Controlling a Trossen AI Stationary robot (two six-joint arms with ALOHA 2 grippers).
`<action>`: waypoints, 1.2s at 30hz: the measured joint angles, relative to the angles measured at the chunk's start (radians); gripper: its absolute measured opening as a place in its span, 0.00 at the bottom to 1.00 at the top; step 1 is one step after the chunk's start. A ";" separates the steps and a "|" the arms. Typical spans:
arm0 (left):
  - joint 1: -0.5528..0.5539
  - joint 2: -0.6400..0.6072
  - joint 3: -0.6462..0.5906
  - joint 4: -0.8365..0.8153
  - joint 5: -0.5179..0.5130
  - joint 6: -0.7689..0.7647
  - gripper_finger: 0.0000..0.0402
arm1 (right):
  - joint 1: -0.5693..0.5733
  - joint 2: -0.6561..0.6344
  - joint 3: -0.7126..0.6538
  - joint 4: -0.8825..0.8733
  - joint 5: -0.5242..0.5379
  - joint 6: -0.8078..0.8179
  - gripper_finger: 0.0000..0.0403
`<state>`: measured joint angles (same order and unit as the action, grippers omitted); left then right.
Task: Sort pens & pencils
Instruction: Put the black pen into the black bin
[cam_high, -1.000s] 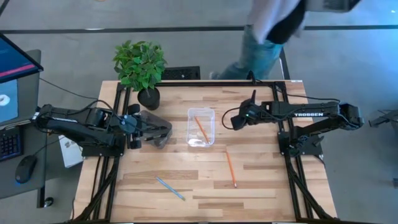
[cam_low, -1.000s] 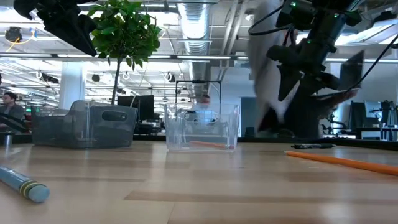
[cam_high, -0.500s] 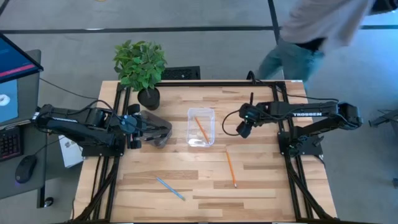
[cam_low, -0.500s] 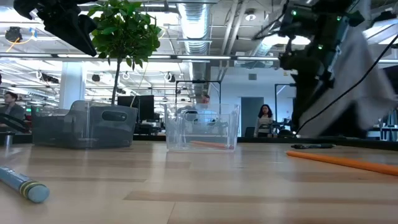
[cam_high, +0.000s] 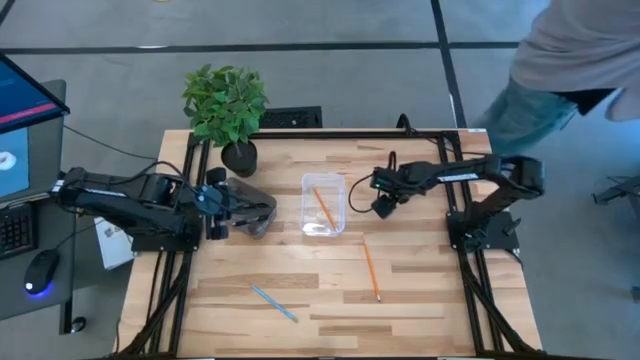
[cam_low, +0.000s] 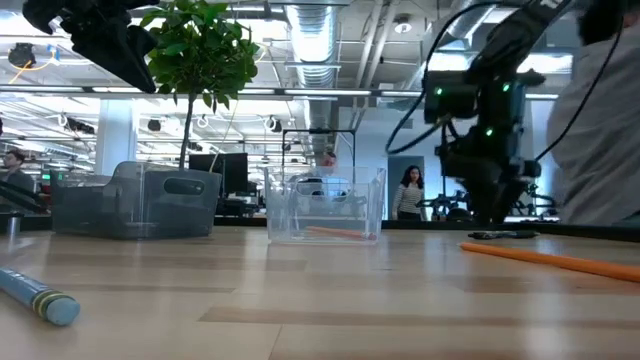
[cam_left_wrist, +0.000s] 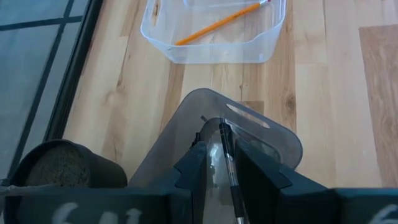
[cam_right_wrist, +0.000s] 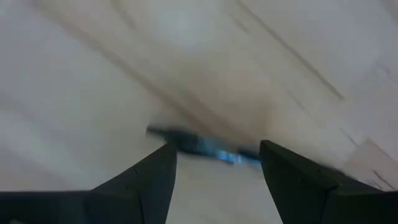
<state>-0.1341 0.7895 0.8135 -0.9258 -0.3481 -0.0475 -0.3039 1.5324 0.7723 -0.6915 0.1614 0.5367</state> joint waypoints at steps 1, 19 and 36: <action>0.000 0.000 0.000 0.001 0.000 0.000 0.19 | -0.007 0.014 0.000 0.022 0.000 0.007 0.63; 0.000 0.009 0.000 0.000 0.000 0.000 0.19 | -0.047 0.033 0.002 0.118 -0.059 -0.012 0.63; 0.000 0.009 0.000 -0.003 0.001 0.000 0.19 | -0.021 0.030 0.002 0.006 -0.214 0.314 0.63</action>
<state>-0.1341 0.7986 0.8135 -0.9291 -0.3473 -0.0479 -0.3253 1.5623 0.7746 -0.6855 -0.0522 0.8507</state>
